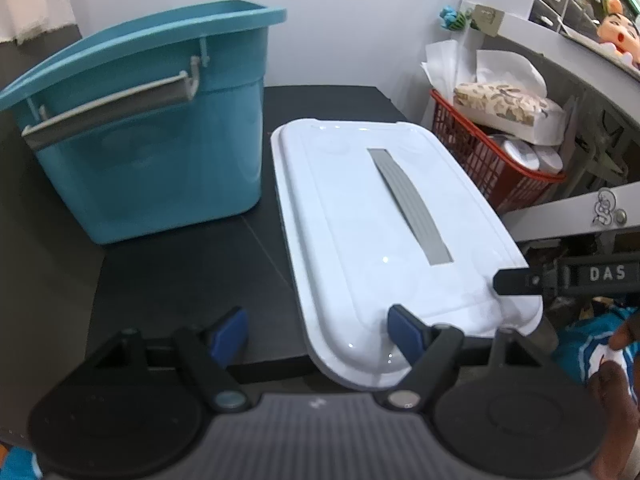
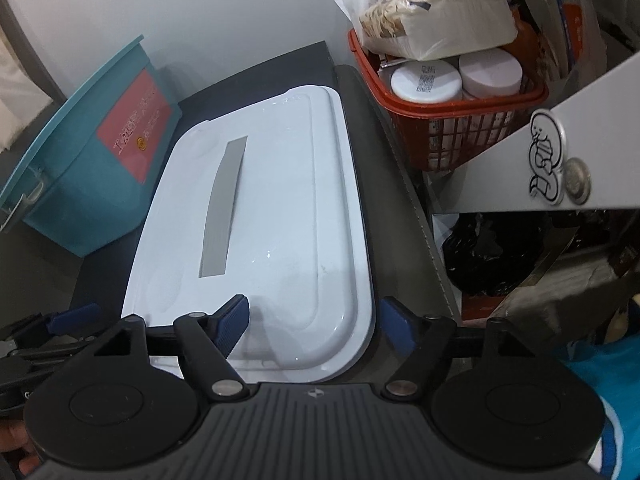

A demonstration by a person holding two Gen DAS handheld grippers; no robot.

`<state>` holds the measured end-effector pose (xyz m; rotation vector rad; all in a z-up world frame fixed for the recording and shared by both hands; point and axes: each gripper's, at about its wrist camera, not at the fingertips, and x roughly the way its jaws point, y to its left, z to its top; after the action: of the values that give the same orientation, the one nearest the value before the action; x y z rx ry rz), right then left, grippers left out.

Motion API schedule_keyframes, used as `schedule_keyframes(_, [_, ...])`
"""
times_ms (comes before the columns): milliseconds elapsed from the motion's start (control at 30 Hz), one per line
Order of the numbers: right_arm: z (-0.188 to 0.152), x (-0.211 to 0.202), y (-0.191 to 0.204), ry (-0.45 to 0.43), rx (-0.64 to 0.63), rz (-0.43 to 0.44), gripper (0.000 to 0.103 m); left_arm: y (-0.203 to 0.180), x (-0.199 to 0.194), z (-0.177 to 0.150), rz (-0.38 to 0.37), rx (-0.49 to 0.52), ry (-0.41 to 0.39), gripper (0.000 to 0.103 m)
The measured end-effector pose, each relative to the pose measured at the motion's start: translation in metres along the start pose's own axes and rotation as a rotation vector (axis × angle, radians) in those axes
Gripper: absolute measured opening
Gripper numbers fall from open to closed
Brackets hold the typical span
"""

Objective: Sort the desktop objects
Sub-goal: 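Move the right tool to the white lid's edge, then close the right tool on the white lid's edge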

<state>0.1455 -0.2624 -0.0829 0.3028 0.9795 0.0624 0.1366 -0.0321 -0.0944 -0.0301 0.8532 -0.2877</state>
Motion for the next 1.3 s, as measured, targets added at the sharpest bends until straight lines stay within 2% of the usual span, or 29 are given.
schedule_keyframes(433, [0.002, 0.018, -0.014, 0.014, 0.124, 0.073, 0.083, -0.001, 0.005, 0.001, -0.053, -0.017, 0.016, 0.079])
schedule_keyframes(533, [0.003, 0.015, -0.015, 0.011, 0.120, 0.065, 0.079, -0.001, 0.006, 0.001, -0.057, -0.015, 0.017, 0.079])
schedule_keyframes(600, [0.003, 0.013, -0.016, 0.008, 0.116, 0.058, 0.069, -0.002, 0.006, 0.001, -0.060, -0.012, 0.018, 0.080])
schedule_keyframes(667, [0.004, 0.010, -0.017, 0.005, 0.112, 0.052, 0.063, -0.002, 0.005, 0.001, -0.058, -0.010, 0.017, 0.080])
schedule_keyframes(767, [0.005, 0.009, -0.017, 0.005, 0.112, 0.049, 0.060, -0.001, 0.004, 0.002, -0.045, -0.009, 0.015, 0.079])
schedule_keyframes(1000, [0.004, 0.006, -0.014, 0.001, 0.090, 0.035, 0.060, 0.012, 0.005, 0.004, -0.026, -0.048, 0.016, 0.079])
schedule_keyframes(1300, [0.003, 0.006, -0.014, 0.014, 0.115, 0.046, 0.067, 0.014, 0.009, 0.004, -0.082, -0.068, 0.009, 0.073])
